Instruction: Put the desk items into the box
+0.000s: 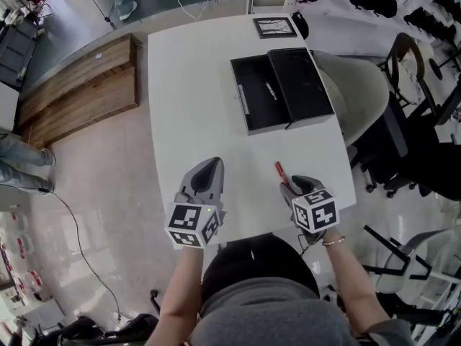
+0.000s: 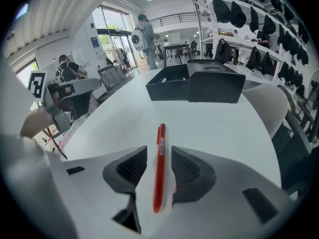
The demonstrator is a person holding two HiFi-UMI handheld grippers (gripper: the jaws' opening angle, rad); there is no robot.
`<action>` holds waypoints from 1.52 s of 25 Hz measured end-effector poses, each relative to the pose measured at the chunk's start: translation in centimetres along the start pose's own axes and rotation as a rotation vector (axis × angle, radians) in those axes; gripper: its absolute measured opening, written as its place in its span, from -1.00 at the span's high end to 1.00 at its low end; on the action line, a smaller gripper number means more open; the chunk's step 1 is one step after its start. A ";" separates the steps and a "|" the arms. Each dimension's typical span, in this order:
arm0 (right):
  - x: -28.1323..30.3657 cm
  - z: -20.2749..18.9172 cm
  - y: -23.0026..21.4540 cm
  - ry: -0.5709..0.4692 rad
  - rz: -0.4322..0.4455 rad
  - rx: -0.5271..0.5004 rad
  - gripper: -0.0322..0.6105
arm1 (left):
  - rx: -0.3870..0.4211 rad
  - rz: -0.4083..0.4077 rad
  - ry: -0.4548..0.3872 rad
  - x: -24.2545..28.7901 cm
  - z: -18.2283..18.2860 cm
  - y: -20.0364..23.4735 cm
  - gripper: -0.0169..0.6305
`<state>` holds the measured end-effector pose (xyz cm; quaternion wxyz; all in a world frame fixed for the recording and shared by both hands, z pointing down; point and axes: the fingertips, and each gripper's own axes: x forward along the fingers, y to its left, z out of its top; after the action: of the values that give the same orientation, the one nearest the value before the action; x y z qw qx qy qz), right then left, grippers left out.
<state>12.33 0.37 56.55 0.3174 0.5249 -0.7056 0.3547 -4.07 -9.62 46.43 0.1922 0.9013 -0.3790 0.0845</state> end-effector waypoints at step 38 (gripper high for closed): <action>0.0 0.1 -0.5 0.116 -0.097 -0.022 0.74 | -0.005 0.046 -0.017 -0.6 0.3 0.8 0.93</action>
<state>12.83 0.19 56.59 0.3803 0.5336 -0.6637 0.3607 -5.01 -9.87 46.25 0.1890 0.8925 -0.4015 0.0802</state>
